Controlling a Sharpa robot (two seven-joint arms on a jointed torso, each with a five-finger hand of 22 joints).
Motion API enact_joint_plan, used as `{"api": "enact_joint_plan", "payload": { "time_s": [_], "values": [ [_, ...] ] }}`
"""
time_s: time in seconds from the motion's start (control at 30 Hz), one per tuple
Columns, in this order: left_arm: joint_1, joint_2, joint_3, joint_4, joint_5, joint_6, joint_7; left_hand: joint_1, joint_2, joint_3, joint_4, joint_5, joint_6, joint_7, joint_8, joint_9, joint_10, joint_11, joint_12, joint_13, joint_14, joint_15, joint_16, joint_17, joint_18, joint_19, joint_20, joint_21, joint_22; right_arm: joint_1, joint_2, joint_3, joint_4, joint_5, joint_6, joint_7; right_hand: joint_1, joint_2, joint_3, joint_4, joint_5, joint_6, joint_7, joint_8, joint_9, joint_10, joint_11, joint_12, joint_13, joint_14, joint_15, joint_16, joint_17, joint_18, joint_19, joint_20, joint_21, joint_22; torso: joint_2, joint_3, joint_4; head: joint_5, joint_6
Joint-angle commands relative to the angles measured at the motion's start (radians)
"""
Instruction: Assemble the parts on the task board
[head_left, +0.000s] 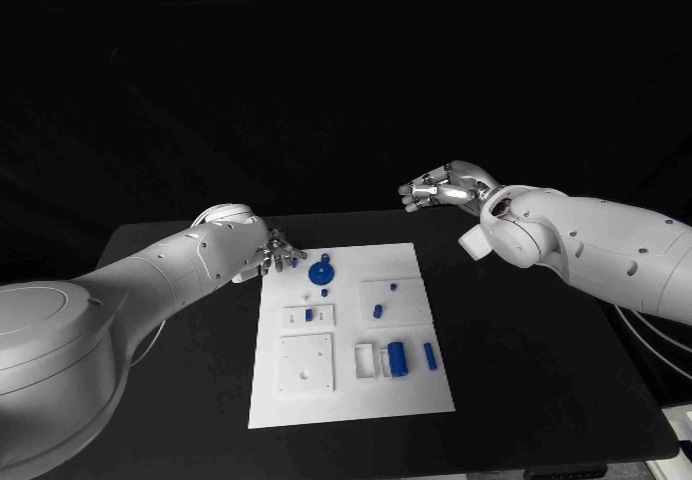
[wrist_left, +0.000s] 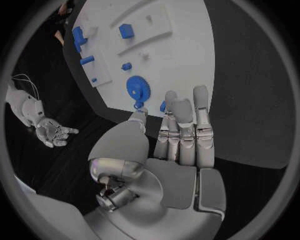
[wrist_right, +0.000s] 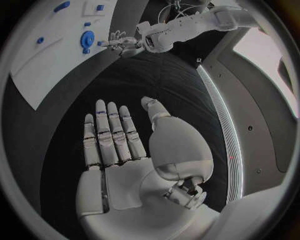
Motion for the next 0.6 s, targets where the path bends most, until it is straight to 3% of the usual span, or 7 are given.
{"api": "enact_joint_plan", "payload": {
  "time_s": [0.03,0.23,0.47,0.6],
  "values": [
    [0.002,0.003,0.0,-0.002,0.007,0.011,0.007,0.009,0.0,0.0,-0.006,0.002,0.007,0.003,-0.004,0.001,-0.005,-0.004,0.003,0.001,-0.005,-0.004,0.006,-0.001,0.0,0.0,-0.001,-0.005,0.013,0.001,-0.001,0.001,0.004,-0.007,-0.001,0.005,-0.003,-0.009,0.006,-0.002,0.004,-0.004,0.0,-0.004,-0.001,0.003,0.001,-0.005,-0.001,0.005,0.003,-0.004,-0.001,0.001,0.005,-0.001,-0.001,0.0,0.002,-0.0001,-0.0008,0.001,0.001],
    [0.002,0.003,0.0,-0.01,0.007,0.01,0.004,0.009,0.002,0.001,-0.009,0.0,0.007,0.003,-0.004,0.002,-0.004,-0.004,0.004,0.001,-0.004,-0.004,0.007,-0.001,0.0,0.001,-0.002,-0.005,0.014,0.002,-0.002,0.003,0.006,-0.007,-0.001,0.005,-0.002,-0.011,0.009,-0.002,0.005,-0.004,0.0,-0.004,-0.001,0.002,0.001,-0.005,-0.001,0.005,0.003,-0.004,-0.001,0.001,0.005,-0.001,-0.001,0.0,0.003,0.0,0.0005,0.006,0.005],
    [0.002,0.003,0.0,-0.023,0.007,0.009,0.002,0.01,0.004,0.003,-0.012,-0.002,0.006,0.003,-0.004,0.003,-0.003,-0.004,0.004,0.001,-0.003,-0.004,0.008,-0.002,0.0,0.002,-0.002,-0.005,0.014,0.002,0.0,0.004,0.005,-0.008,-0.001,0.006,-0.002,-0.011,0.009,-0.002,0.005,-0.004,0.0,-0.004,-0.001,0.002,0.001,-0.005,-0.001,0.005,0.003,-0.004,-0.001,0.001,0.005,-0.001,-0.001,0.0,0.005,-0.0009,0.0009,0.032,0.022],
    [0.002,0.003,0.0,-0.027,0.007,0.003,0.003,0.011,0.005,0.004,-0.014,-0.006,0.007,0.003,-0.003,0.003,-0.002,-0.005,0.004,0.001,-0.002,-0.005,0.009,-0.002,0.001,0.003,-0.002,-0.004,0.014,0.002,0.003,0.004,0.002,-0.008,-0.001,0.006,-0.002,-0.011,0.009,-0.002,0.005,-0.004,0.0,-0.004,-0.001,0.002,0.001,-0.005,-0.001,0.005,0.003,-0.004,-0.001,0.001,0.005,-0.001,-0.001,0.0,0.005,-0.0002,0.0031,0.043,0.022]
  ]
}}
